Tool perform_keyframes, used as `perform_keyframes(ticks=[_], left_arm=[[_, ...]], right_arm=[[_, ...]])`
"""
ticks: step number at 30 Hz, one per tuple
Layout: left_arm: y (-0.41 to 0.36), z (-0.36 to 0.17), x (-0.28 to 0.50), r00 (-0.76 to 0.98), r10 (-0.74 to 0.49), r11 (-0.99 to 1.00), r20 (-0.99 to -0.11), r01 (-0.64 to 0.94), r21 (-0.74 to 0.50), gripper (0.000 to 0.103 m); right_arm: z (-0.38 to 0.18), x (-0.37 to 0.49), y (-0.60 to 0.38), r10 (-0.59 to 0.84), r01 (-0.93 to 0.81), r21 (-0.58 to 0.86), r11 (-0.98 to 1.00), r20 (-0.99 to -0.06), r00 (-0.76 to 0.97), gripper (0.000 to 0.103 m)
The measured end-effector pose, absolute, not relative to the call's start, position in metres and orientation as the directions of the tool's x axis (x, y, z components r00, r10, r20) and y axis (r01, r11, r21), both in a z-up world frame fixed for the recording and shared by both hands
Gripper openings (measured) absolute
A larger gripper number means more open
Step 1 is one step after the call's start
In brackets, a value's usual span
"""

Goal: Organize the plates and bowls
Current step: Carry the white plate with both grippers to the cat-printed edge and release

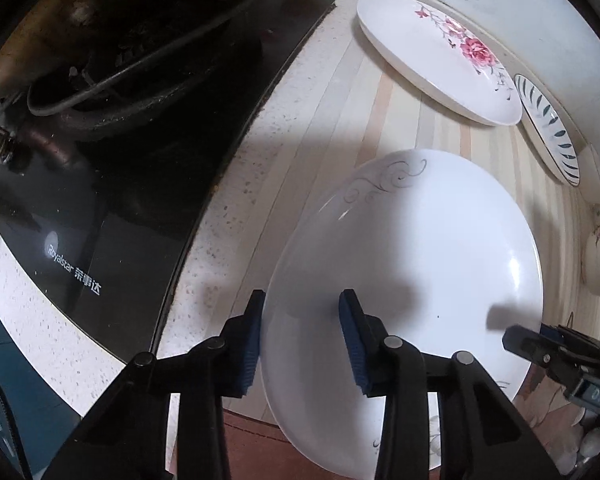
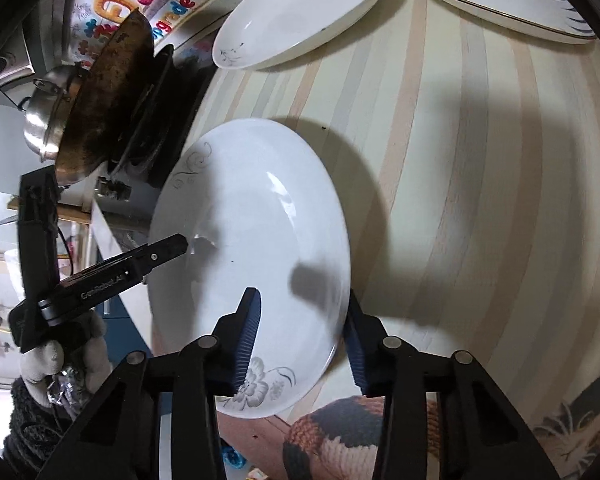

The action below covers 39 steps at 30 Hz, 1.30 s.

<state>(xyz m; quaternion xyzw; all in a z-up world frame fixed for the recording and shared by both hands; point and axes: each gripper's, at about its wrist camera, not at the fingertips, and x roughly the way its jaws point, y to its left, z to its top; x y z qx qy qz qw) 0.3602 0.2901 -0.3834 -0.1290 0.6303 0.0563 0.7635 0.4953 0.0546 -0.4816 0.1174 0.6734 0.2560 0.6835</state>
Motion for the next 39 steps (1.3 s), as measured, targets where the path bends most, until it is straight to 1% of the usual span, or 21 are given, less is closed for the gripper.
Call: perform_keyframes(ticks=[2,4,7,18,28,32,39], left_arm=[[0.292,-0.382,0.357,0.211,-0.079,0.960,-0.974,-0.248,-0.132,0.033],[0.293,-0.380,0.352,0.220,-0.081,0.959,-0.972,-0.250,-0.136,0.033],[0.288,-0.379,0.355,0.224,-0.081,0.959,-0.971,-0.248,-0.137,0.033],[0.249,-0.360,0.351,0.268,-0.103,0.970,-0.958,-0.184,-0.157,0.033],[0.175,-0.335,0.354,0.301,-0.170,0.977,-0.938,-0.073,-0.200,0.033],[0.135,-0.338,0.370,0.292,-0.194,0.979,-0.937,-0.011,-0.206,0.033],[0.089,-0.356,0.376,0.252,-0.226,0.974,-0.941,0.071,-0.215,0.033]], right_arm=[[-0.483,0.495,0.054,0.501,-0.189,0.498,0.846,-0.865,-0.032,0.038],[-0.482,0.495,0.052,0.496,-0.190,0.491,0.850,-0.868,-0.025,0.031],[-0.481,0.493,0.048,0.490,-0.197,0.483,0.853,-0.871,-0.013,0.028],[-0.460,0.485,0.023,0.473,-0.209,0.454,0.866,-0.880,0.048,0.028],[-0.426,0.472,-0.054,0.464,-0.148,0.446,0.883,-0.876,0.131,0.028],[-0.419,0.463,-0.094,0.447,-0.104,0.435,0.894,-0.880,0.161,0.028],[-0.431,0.451,-0.151,0.405,-0.023,0.408,0.913,-0.896,0.181,0.028]])
